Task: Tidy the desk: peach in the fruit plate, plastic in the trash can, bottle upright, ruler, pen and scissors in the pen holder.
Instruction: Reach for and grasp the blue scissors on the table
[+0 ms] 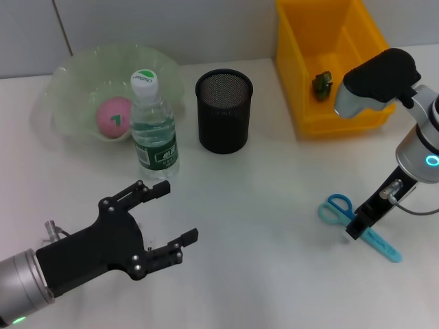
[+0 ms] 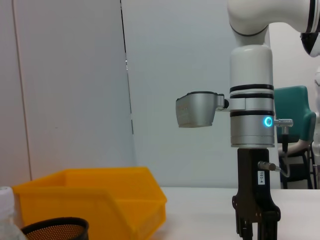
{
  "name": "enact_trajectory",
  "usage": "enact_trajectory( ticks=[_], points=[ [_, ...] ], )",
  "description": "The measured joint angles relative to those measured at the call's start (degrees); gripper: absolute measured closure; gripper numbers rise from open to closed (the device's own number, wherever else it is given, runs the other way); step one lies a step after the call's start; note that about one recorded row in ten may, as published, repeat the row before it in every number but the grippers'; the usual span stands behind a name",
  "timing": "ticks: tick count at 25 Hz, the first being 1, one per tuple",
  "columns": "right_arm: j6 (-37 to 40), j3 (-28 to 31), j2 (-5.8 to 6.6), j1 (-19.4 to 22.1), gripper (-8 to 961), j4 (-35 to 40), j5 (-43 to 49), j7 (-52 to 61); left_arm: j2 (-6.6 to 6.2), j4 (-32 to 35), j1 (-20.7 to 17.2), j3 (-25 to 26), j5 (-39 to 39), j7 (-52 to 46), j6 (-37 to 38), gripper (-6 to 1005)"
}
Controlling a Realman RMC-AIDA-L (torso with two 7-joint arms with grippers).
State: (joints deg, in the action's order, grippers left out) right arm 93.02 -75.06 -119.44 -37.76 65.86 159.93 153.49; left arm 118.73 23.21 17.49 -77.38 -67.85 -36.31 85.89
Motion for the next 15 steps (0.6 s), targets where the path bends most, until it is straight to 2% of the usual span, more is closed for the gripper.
enact_trajectory(
  ticks=[3,15],
  points=[
    [-0.07,-0.19,-0.01,0.00,440,0.05,0.00,0.03,0.01,0.00,0.00,-0.04,-0.05,0.01,0.10,183],
    [-1.36,-3.31,-0.09,0.04,503,-0.34,0.11,0.50,0.01,0.00,0.04,-0.05,-0.11,-0.13,0.25,182]
  ],
)
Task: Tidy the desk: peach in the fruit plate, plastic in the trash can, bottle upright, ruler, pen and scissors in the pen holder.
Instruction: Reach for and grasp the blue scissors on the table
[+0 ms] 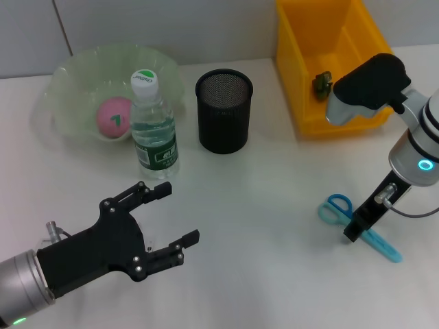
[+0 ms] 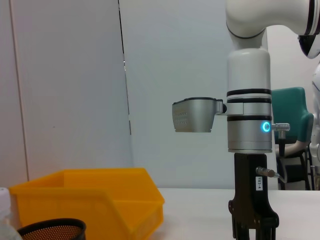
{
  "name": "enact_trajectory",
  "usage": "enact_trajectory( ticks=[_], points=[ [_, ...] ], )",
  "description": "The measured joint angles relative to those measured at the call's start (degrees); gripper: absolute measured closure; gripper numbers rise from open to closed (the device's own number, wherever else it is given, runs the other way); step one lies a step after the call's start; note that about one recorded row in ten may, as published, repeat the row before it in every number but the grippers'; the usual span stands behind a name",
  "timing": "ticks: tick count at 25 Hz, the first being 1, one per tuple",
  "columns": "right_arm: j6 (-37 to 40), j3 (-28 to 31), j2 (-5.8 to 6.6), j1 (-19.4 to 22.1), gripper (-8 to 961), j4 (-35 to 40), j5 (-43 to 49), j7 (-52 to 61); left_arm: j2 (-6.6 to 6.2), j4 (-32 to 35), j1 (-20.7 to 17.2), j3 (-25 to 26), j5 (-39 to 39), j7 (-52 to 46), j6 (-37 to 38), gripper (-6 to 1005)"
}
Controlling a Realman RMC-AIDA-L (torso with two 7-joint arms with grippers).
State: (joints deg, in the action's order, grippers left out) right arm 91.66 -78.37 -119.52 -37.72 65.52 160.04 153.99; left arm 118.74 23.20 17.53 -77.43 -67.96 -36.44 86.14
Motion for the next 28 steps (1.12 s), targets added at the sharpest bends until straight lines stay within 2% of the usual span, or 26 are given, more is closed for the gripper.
enact_trajectory(
  ticks=[12,28],
  points=[
    [-0.24,-0.20,0.13,0.45,589,0.44,-0.02,0.94,-0.09,0.00,0.05,0.00,-0.07,-0.09,0.06,181],
    [-0.69,-0.47,0.18,0.46,597,0.08,0.20,0.95,-0.09,0.00,0.36,-0.17,-0.16,-0.23,0.08,182]
  ],
)
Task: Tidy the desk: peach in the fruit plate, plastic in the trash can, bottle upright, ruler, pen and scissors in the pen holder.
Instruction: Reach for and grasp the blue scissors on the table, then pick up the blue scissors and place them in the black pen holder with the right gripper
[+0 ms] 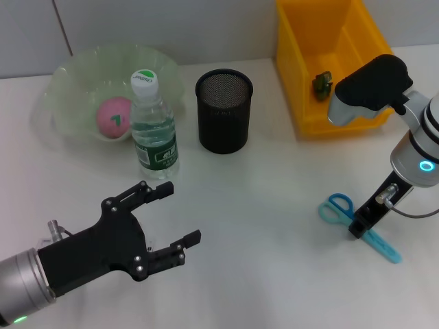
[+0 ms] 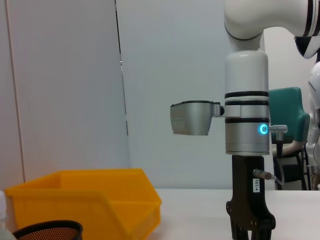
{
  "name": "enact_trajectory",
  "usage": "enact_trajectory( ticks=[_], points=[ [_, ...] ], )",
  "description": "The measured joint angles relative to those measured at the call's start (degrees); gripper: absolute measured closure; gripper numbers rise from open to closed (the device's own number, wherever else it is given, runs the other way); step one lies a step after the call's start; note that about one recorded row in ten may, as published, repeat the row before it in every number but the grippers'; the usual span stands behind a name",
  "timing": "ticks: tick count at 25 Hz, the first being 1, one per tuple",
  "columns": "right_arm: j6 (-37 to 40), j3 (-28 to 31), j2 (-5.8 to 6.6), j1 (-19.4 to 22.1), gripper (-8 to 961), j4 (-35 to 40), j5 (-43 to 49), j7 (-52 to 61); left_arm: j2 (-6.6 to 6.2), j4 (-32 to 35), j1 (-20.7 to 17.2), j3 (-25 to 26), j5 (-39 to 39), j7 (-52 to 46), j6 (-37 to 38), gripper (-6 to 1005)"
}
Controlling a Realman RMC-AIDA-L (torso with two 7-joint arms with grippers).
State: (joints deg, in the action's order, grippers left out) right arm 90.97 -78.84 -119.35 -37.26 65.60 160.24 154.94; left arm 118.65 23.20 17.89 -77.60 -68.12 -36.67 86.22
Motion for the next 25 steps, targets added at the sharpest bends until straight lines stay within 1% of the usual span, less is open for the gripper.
enact_trajectory(
  ticks=[3,7,14,18,19,25],
  points=[
    [-0.10,0.01,0.00,0.04,602,-0.10,-0.04,-0.05,0.00,0.00,0.14,-0.01,0.00,-0.03,0.00,182],
    [-0.11,-0.03,0.00,0.20,669,-0.17,-0.17,-0.41,0.00,0.00,0.23,-0.01,0.00,-0.12,0.04,181],
    [-0.34,-0.07,0.00,0.82,705,0.26,-0.28,-0.60,0.08,0.13,0.40,0.00,0.01,-0.15,0.46,183],
    [-0.23,0.36,0.00,1.67,725,2.07,-0.91,-0.63,0.09,0.32,0.40,0.00,0.05,-0.15,0.90,182],
    [-0.25,0.61,0.13,2.46,730,3.80,-2.52,-0.77,0.09,0.32,0.40,0.00,0.08,-0.15,0.96,182],
    [-0.10,1.96,0.19,3.97,730,7.95,-4.37,-1.36,0.08,0.16,0.39,-0.01,0.33,-0.10,1.27,182]
  ],
)
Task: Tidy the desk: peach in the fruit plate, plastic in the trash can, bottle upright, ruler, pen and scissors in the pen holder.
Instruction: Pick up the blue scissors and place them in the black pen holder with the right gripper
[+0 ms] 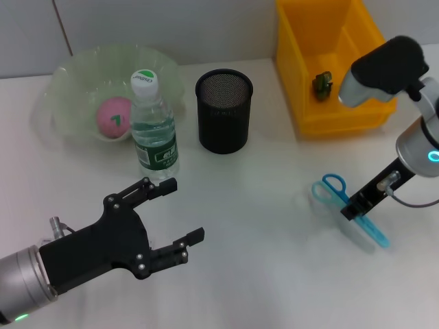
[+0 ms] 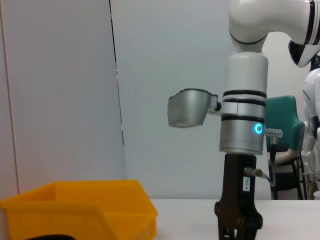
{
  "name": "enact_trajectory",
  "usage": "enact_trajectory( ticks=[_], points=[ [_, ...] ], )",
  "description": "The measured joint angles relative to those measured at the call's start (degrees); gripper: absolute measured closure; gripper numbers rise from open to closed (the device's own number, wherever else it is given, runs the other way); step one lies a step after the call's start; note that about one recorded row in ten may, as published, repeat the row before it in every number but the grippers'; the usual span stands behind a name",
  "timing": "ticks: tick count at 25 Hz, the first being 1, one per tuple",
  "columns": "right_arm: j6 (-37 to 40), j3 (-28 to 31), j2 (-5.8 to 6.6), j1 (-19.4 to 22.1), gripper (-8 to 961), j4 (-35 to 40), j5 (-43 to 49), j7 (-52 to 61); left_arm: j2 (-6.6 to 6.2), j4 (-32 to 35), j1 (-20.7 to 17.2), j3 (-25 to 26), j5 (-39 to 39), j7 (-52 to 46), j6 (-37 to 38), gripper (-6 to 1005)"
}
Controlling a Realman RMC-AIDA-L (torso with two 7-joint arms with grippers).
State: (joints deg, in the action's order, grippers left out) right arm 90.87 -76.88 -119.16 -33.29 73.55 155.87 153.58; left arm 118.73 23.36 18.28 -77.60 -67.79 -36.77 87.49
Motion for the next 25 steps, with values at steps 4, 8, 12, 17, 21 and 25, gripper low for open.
enact_trajectory(
  ticks=[4,8,12,17,21,25],
  points=[
    [-0.03,1.08,-0.06,1.23,730,4.36,-0.14,-0.03,0.03,-0.06,-0.03,0.00,0.05,0.03,0.16,182],
    [-1.43,4.46,-0.03,2.25,730,11.35,-1.82,-0.45,0.01,-0.07,0.01,0.00,0.12,-0.01,0.32,181],
    [-5.04,9.20,-0.03,3.90,731,17.54,-8.96,-4.28,0.00,-0.13,-0.14,0.00,0.12,-0.03,0.51,181],
    [-13.86,12.54,-0.01,5.23,731,17.78,-20.50,-13.94,-0.14,-0.16,-0.57,0.01,0.10,-0.86,1.45,183],
    [-22.78,12.27,-0.14,5.92,731,12.15,-30.05,-24.71,-0.26,-0.20,-0.67,0.01,-0.17,-2.17,1.72,181],
    [-28.73,12.09,-0.05,5.47,731,2.74,-41.60,-37.65,-0.27,-0.25,-1.01,0.01,-0.23,-3.21,1.73,181]
  ],
)
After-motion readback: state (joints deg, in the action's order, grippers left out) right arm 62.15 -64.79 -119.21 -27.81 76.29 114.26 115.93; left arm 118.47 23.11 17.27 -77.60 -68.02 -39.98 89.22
